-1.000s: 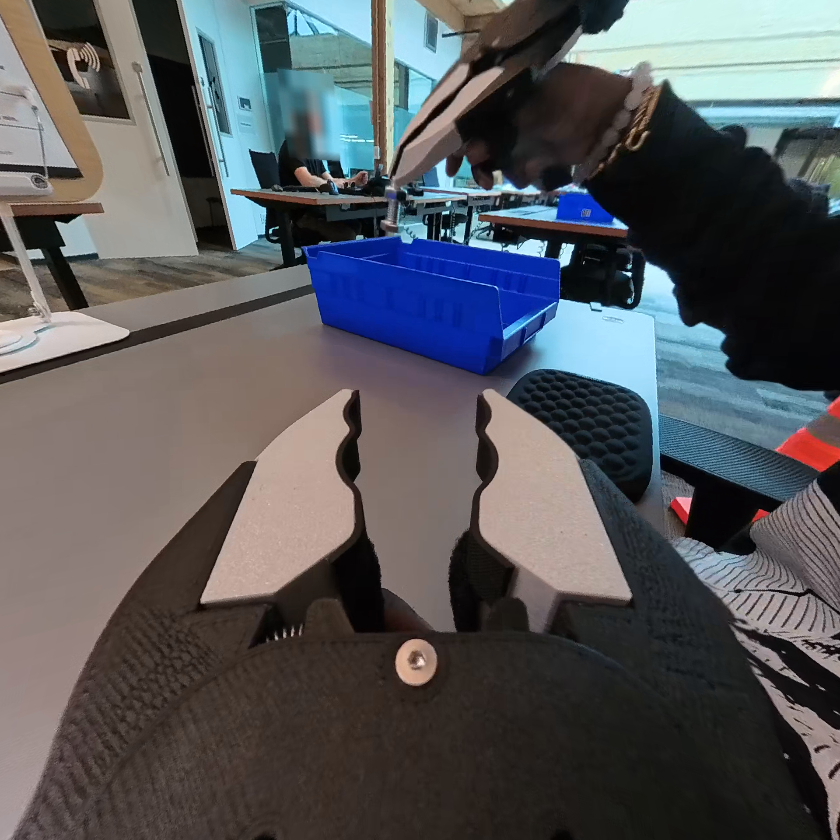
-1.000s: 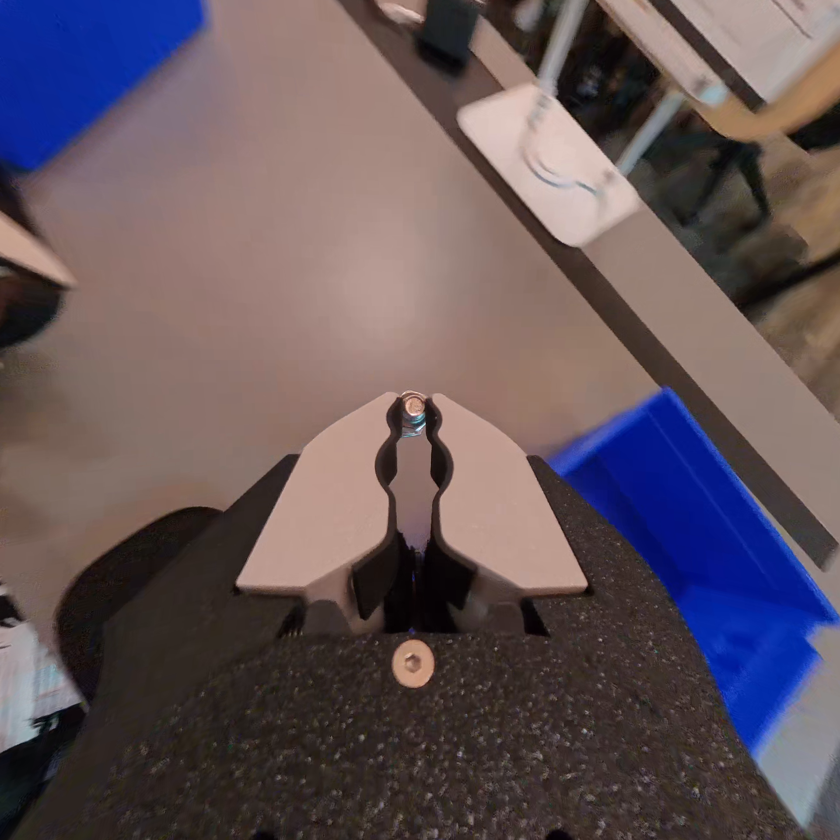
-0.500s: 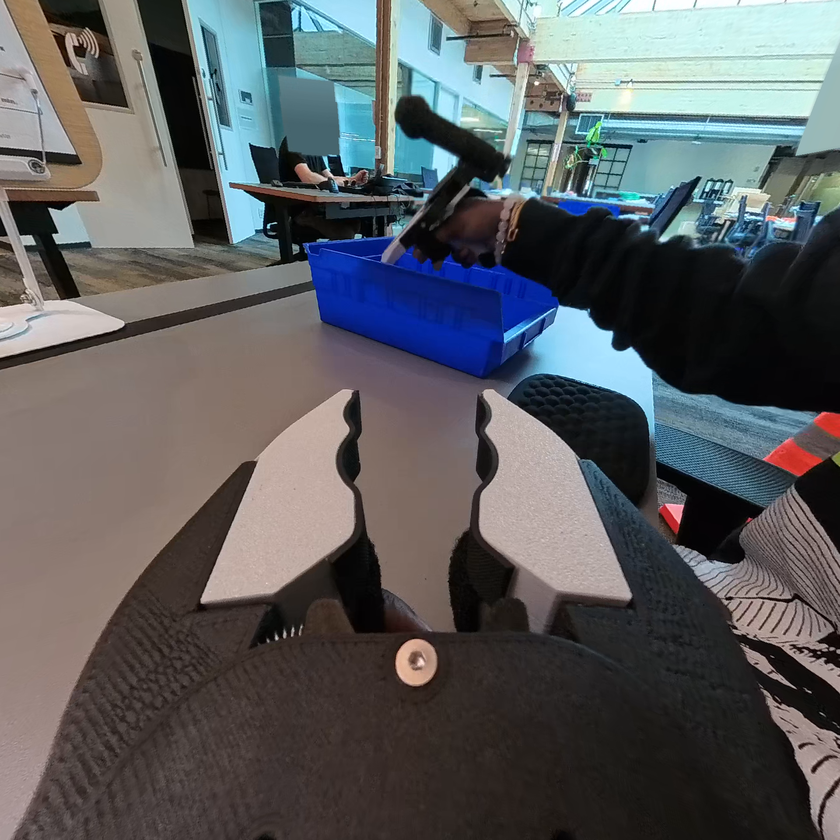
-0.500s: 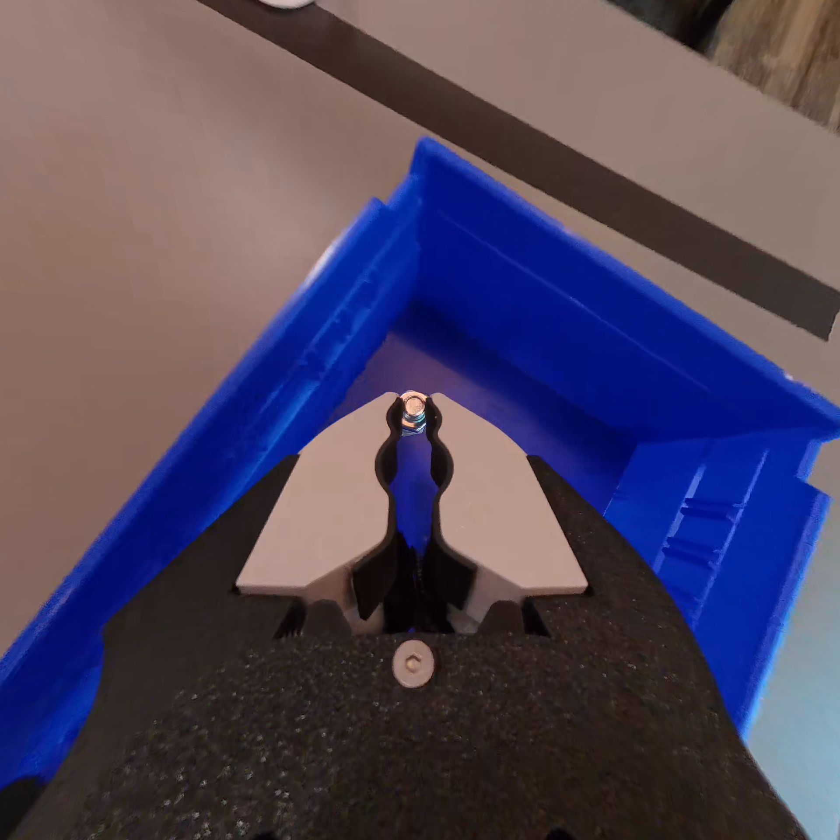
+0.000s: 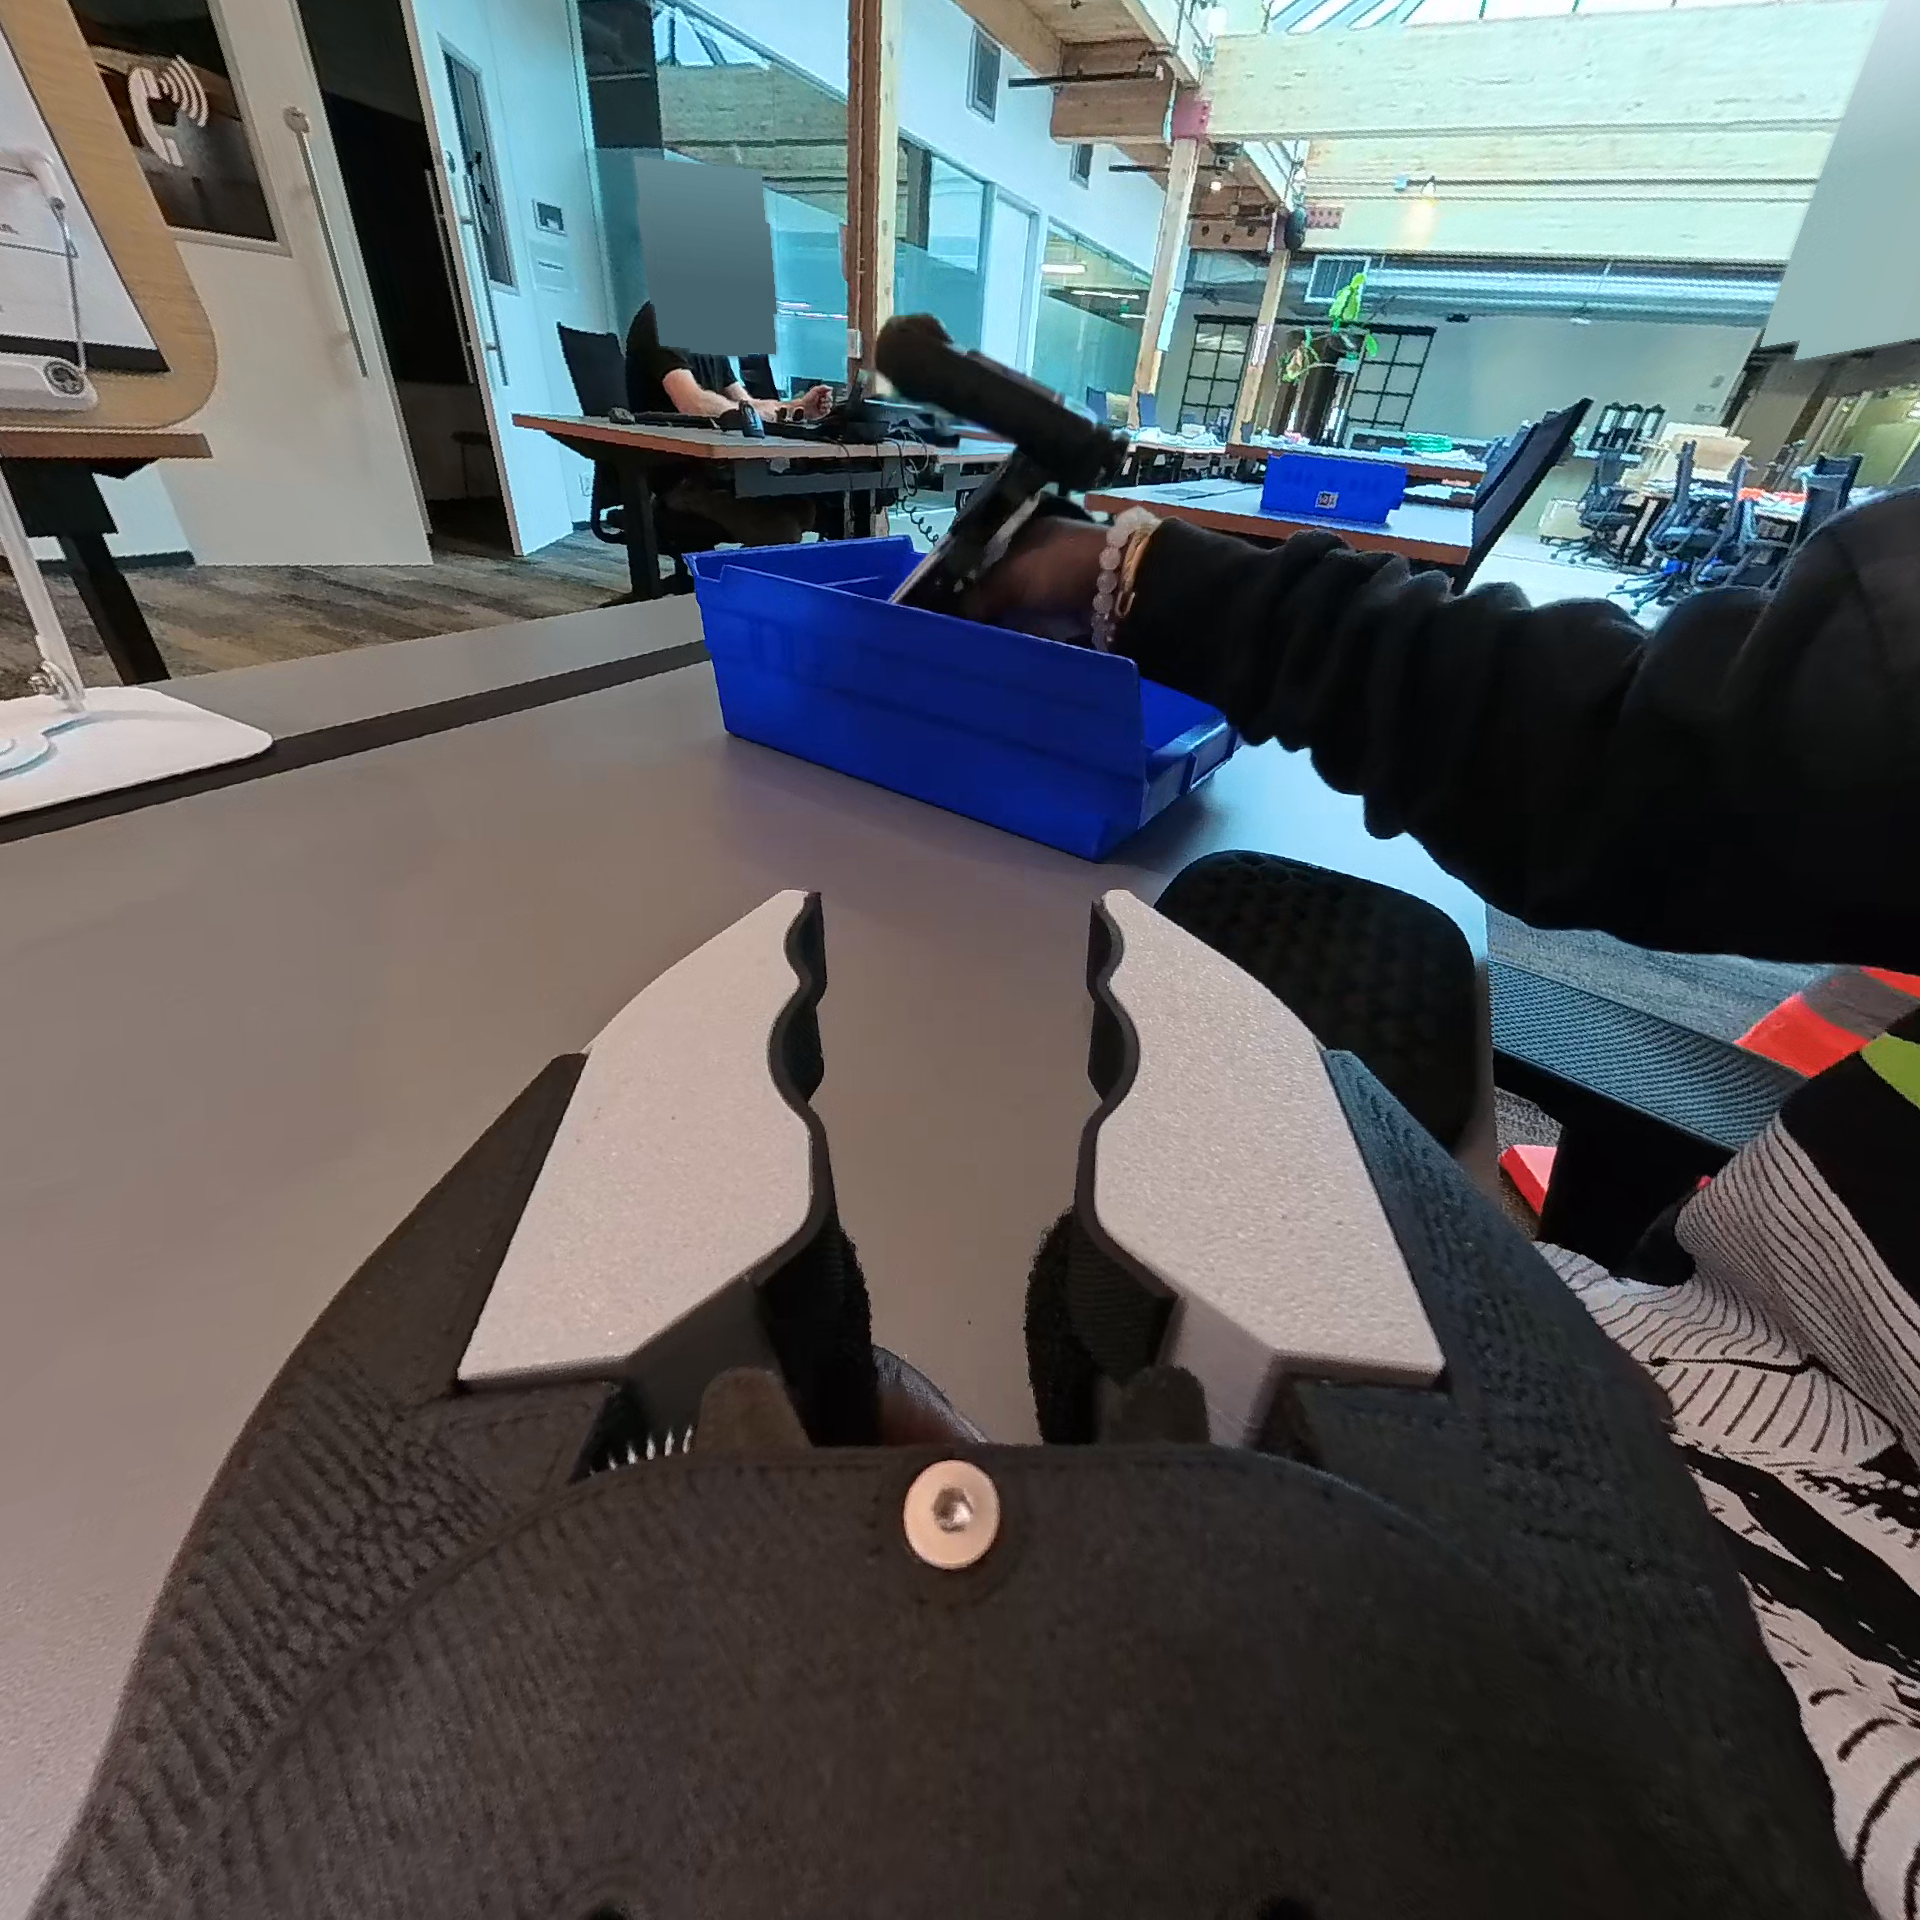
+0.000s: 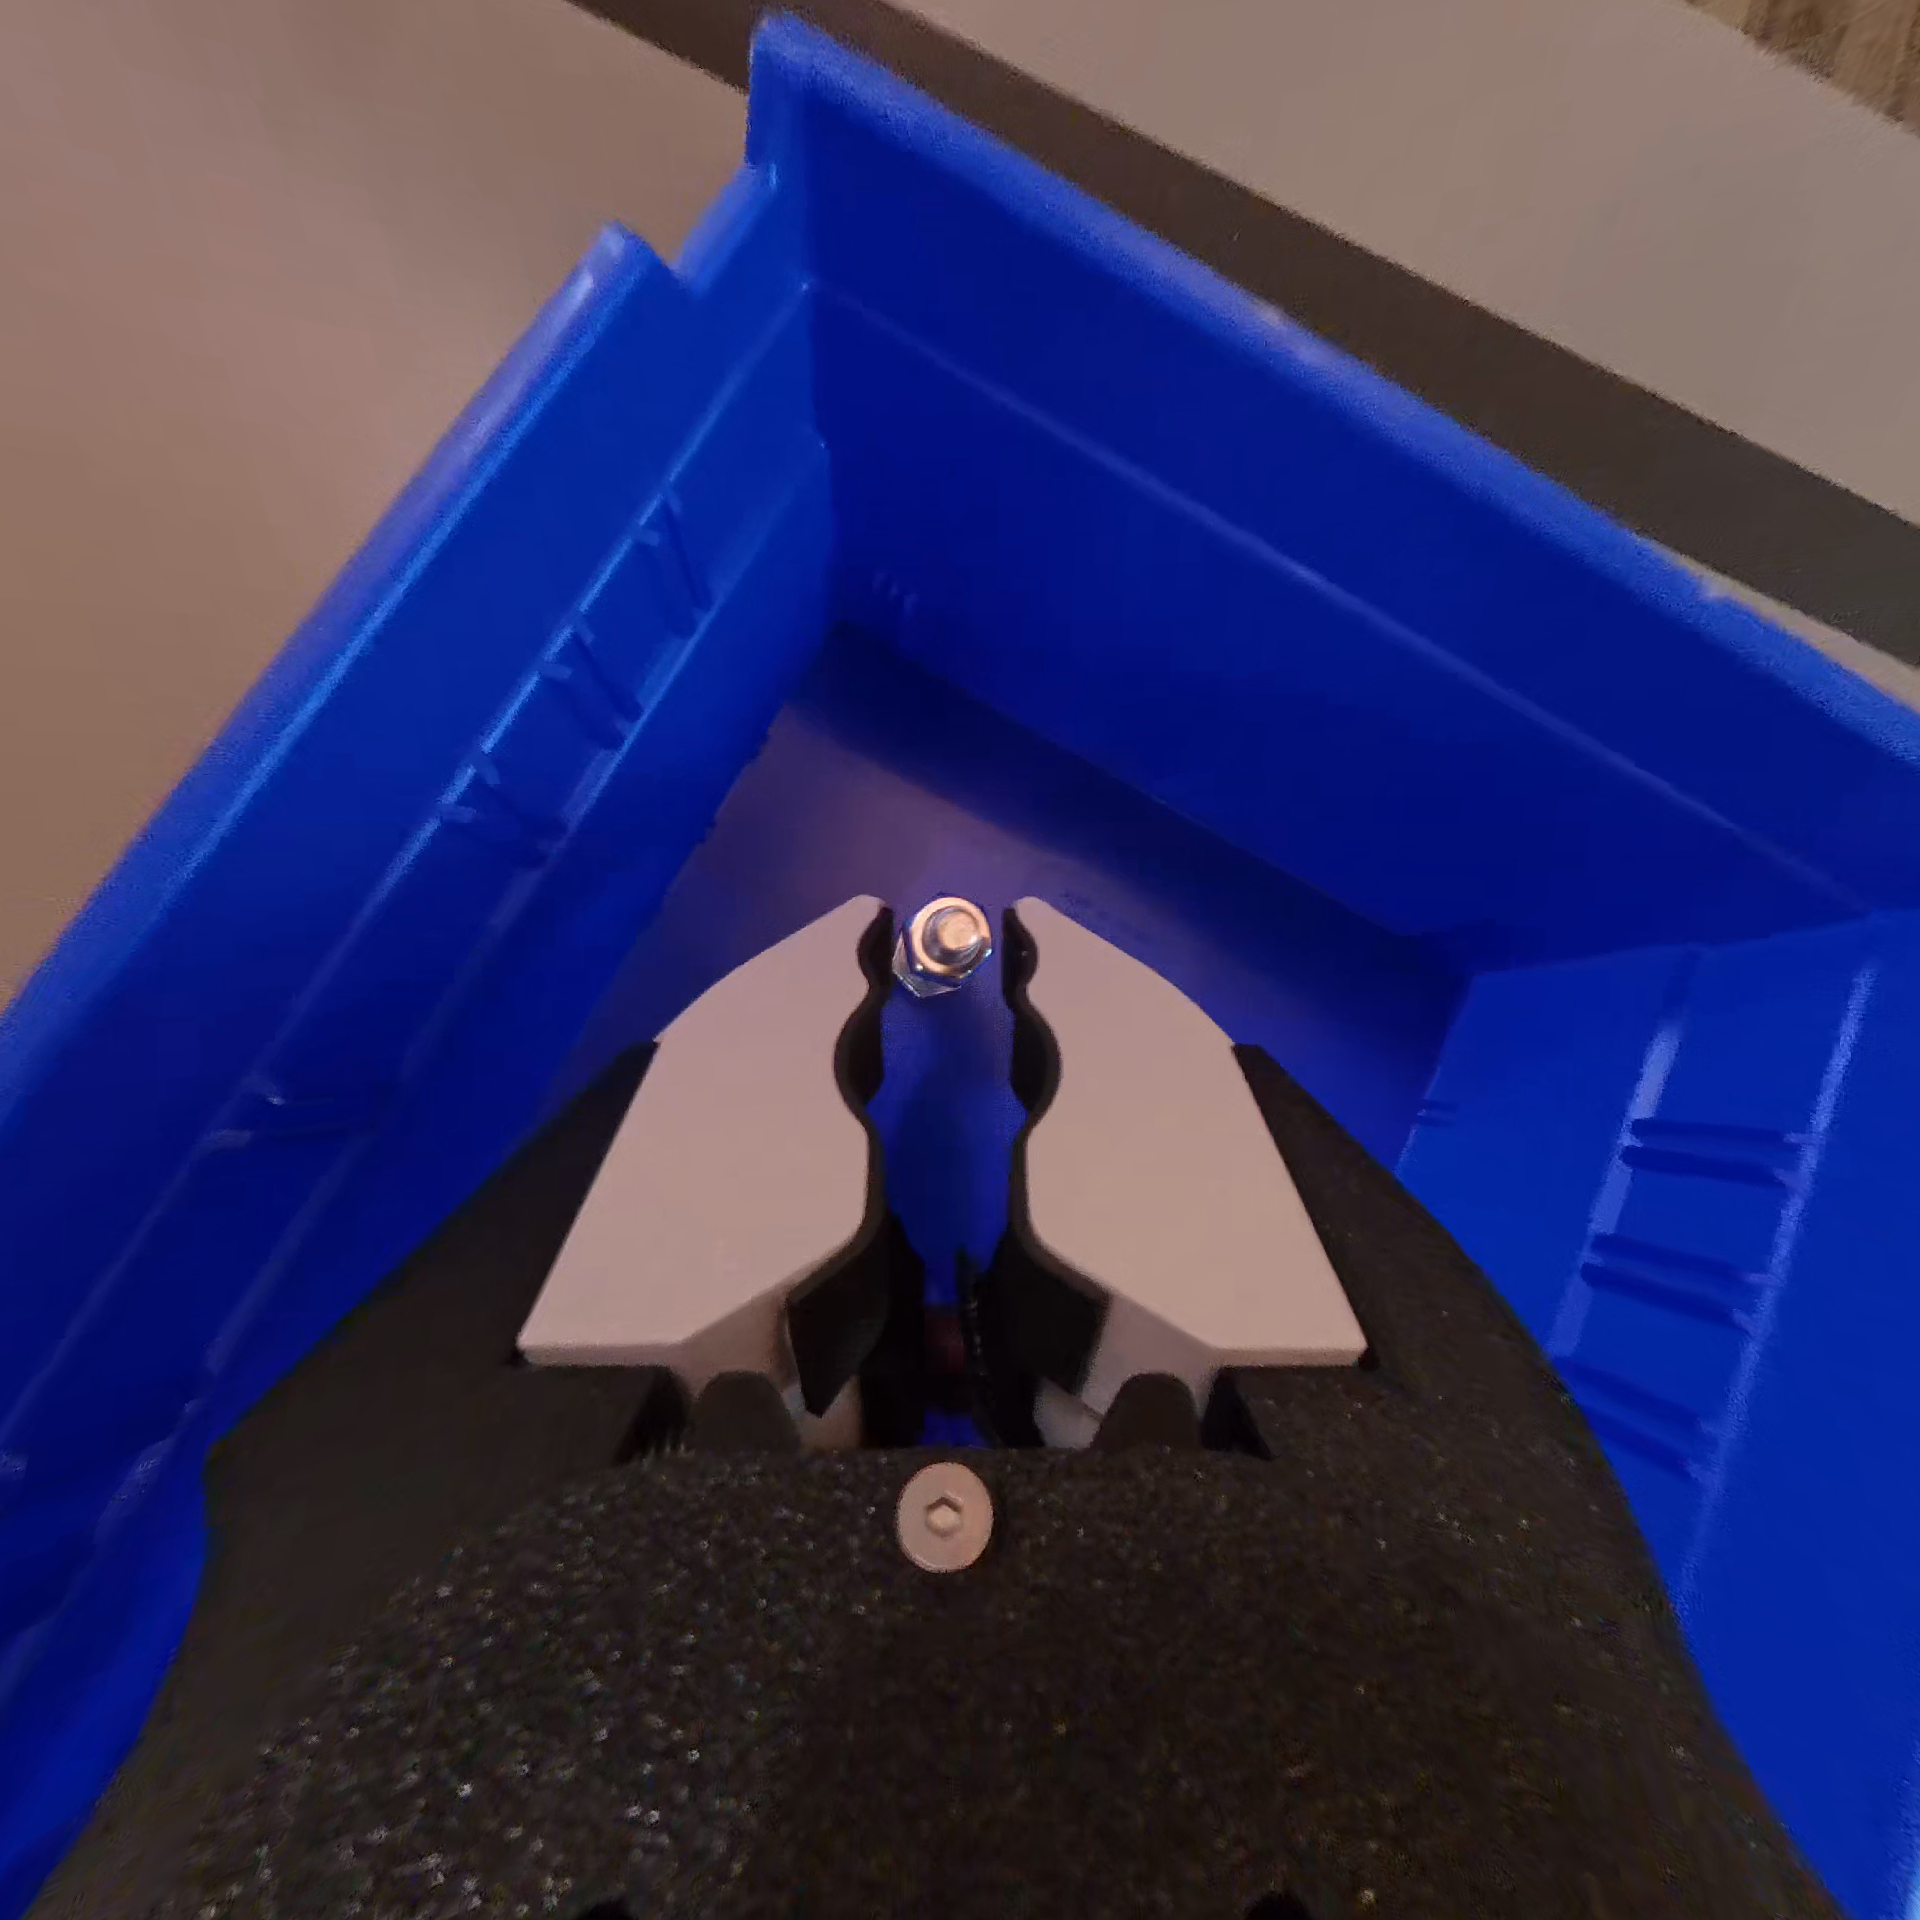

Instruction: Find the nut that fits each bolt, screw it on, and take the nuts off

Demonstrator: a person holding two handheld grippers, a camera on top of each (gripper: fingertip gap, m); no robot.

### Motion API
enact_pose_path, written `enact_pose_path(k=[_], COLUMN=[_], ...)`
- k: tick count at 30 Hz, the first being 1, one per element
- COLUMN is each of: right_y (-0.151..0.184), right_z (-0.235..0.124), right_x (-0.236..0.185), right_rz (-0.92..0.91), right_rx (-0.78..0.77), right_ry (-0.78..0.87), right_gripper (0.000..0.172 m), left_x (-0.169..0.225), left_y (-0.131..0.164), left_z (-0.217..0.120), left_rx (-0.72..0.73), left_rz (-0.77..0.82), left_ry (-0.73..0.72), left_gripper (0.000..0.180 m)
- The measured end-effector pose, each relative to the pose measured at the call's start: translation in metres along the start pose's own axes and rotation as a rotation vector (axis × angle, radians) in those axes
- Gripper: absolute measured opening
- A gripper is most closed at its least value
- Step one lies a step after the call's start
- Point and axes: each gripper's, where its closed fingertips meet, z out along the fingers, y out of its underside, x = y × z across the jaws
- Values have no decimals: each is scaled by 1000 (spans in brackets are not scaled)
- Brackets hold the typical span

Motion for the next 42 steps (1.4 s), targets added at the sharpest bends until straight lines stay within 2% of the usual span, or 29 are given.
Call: enact_pose_path(k=[3, 6, 9, 12, 14, 17, 21, 24, 28, 31, 35, 39, 42], right_y=[-22, -56, -80, -69, -48, -18, 5, 7, 7, 8, 8, 7, 7], right_z=[-28, -82, -145, -182, -186, -171, -148, -145, -144, -145, -144, -144, -145], right_x=[2, -20, -82, -157, -198, -231, -245, -252, -254, -254, -253, -251, -250], right_rz=[50, 107, 57, -6, -14, 9, -6, -14, -17, -20, -7, 12, 25], right_rx=[114, 358, 644, 787, 813, 824, 831, 834, 841, 849, 853, 855, 860], right_ry=[51, 48, -56, -207, -287, -313, -301, -336, -356, -359, -369, -378, -388], right_gripper=[43, 59, 64, 63, 60, 57, 52, 52, 51, 50, 50, 49, 48], left_x=[0, 0, 1, 1, 1, 1, 2, 3, -10, -52, -138, -235, -288], left_y=[0, 0, 1, 0, 0, 1, -1, -9, -41, -72, -83, -50, -15], left_z=[0, 0, 0, 0, 0, 1, -1, -7, -42, -91, -157, -215, -240], left_rx=[0, -2, -6, -3, -4, -10, -1, 25, -27, -173, -534, -942, -1135], left_rz=[-1, 3, 5, 9, 11, 11, 23, 7, 16, 94, 97, 6, -116], left_ry=[0, -2, -1, -3, -5, -4, -10, -6, -9, -106, -255, -418, -475], left_gripper=[49, 49, 49, 49, 49, 49, 49, 49, 49, 49, 49, 49, 47])
